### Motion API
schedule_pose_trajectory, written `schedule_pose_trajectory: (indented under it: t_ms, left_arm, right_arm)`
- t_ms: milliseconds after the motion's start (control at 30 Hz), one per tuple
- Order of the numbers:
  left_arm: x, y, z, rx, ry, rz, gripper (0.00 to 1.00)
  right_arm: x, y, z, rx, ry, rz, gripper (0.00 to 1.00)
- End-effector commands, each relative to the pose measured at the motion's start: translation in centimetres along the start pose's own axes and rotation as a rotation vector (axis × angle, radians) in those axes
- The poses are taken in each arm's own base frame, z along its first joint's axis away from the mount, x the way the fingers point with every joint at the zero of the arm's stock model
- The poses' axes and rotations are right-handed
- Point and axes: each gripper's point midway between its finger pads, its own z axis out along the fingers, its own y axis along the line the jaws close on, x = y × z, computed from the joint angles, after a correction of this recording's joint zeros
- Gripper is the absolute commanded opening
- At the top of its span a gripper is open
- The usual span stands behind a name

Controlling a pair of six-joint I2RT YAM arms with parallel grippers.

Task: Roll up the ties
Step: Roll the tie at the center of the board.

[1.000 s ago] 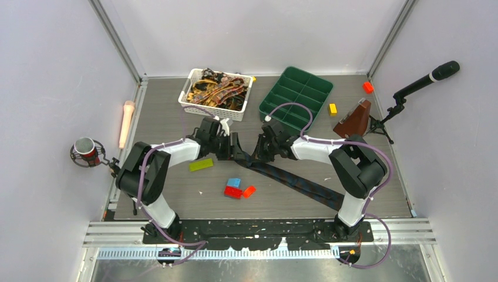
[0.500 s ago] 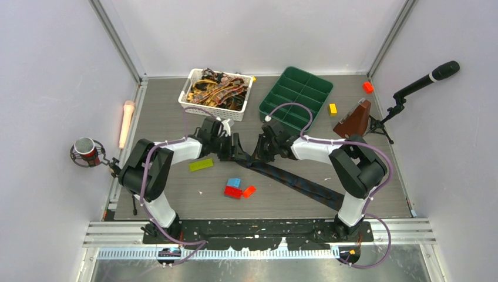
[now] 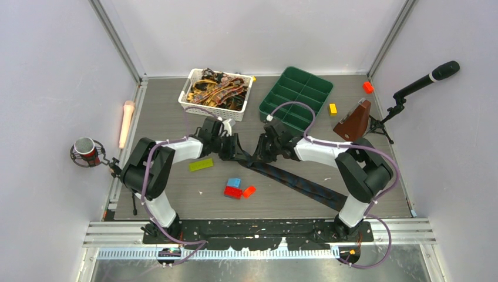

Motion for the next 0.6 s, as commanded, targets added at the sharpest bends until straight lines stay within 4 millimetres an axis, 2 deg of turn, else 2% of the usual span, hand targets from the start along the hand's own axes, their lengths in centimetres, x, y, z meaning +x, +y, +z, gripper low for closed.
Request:
schedule_pose_trajectory:
  t_ms: [0, 100, 367, 567]
  left_arm:
    - [-2.0, -0.6, -1.0, -0.036, -0.067, 0.076, 0.38]
    - [-2.6, -0.3, -1.6, -0.089, -0.096, 0.104, 0.38]
    - [-3.7, 0.8, -2.8, -0.245, -0.139, 0.198, 0.38]
    - [-3.8, 1.1, -3.3, -0.417, -0.129, 0.334, 0.37]
  right_arm:
    - [-1.7, 1.3, -2.7, -0.02, -0.097, -0.052, 0.21]
    - [-2.2, 1.2, -3.8, -0.006, -0.136, -0.059, 0.22]
    - [-4.3, -0.7, -6.2, 0.112, -0.281, -0.051, 0.22]
    - [-4.8, -1.1, -7.1, 0.133, -0.321, -0.046, 0.22]
